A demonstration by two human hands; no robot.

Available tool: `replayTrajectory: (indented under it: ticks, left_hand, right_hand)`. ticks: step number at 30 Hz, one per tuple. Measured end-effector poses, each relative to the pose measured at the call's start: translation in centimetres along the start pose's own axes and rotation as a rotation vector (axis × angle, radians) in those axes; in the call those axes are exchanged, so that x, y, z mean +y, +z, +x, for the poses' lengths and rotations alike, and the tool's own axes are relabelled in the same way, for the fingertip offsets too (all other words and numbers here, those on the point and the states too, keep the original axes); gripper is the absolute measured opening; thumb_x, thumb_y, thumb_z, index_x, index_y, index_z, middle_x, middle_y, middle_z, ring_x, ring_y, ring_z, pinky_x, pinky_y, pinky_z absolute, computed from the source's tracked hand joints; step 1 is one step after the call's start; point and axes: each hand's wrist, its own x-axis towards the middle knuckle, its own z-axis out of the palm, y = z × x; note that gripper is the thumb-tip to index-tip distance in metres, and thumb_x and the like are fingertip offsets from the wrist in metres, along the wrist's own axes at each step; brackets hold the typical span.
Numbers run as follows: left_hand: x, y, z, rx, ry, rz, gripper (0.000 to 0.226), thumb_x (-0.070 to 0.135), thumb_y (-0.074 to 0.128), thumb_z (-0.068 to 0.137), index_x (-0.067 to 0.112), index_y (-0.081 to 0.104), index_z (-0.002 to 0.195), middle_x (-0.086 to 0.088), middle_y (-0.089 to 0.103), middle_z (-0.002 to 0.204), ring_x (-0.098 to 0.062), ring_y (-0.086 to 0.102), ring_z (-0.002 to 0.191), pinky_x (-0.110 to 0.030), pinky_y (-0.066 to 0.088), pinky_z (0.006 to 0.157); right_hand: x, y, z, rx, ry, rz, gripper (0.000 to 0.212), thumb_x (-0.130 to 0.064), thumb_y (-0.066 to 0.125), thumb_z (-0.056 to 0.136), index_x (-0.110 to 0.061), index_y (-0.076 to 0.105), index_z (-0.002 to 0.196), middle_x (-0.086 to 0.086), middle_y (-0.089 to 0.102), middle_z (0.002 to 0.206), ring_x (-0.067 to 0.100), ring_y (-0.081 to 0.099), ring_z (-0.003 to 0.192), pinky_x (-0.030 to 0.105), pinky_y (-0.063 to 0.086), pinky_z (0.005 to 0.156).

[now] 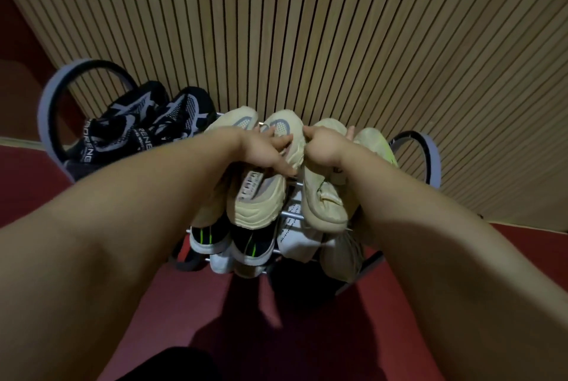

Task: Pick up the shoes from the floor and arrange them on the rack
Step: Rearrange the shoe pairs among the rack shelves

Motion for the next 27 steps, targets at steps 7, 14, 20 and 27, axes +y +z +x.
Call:
replayTrajectory:
  ticks: [7, 14, 20, 27]
  left_hand:
    - [-4.3, 0.4, -0.3, 0.149, -0.012, 0.186, 0.092, 0.073, 0.041, 0.081, 0.038, -0.011, 0.148, -0.003, -0.015, 0.158, -0.031, -0.015, 0.144, -0.051, -0.005, 0.116]
    - [-5.6, 1.0, 1.4, 0.206, -0.001, 0.286, 0.085, 0.065, 0.043, 0.084, 0.041, -0.009, 0.147, -0.005, -0.013, 0.159, -0.029, -0.01, 0.146, -0.053, -0.005, 0.115]
    - [-4.7, 1.1, 1.6, 0.197, -0.023, 0.33, 0.08, 0.063, 0.042, 0.085, 0.047, -0.007, 0.145, -0.005, -0.014, 0.158, -0.032, -0.011, 0.145, -0.056, -0.008, 0.113]
    - [-4.9, -0.4, -0.1, 0.242, 0.062, 0.317, 0.083, 0.064, 0.036, 0.089, 0.028, -0.006, 0.15, -0.006, -0.004, 0.159, -0.027, -0.006, 0.146, -0.051, -0.003, 0.116]
  right_hand:
    - [0.1, -0.6, 1.6, -0.015, -0.127, -0.089, 0.046, -0.017, 0.036, 0.095, -0.02, 0.041, 0.14, 0.001, 0.035, 0.152, 0.014, 0.001, 0.147, 0.061, -0.019, 0.109]
    - [-0.4, -0.4, 3.8, -0.094, -0.146, -0.132, 0.066, -0.019, 0.036, 0.097, -0.035, 0.0, 0.15, 0.007, 0.015, 0.158, 0.018, 0.0, 0.147, 0.051, -0.018, 0.113]
    - [-1.6, -1.6, 4.0, -0.244, -0.064, -0.232, 0.05, -0.021, 0.04, 0.093, -0.028, 0.03, 0.141, 0.005, 0.034, 0.151, 0.026, 0.021, 0.143, 0.056, -0.011, 0.112]
    - [-2.9, -1.3, 2.5, 0.018, 0.016, -0.261, 0.067, -0.024, 0.045, 0.095, -0.017, 0.009, 0.151, 0.01, 0.002, 0.16, 0.029, -0.004, 0.146, 0.058, -0.009, 0.112]
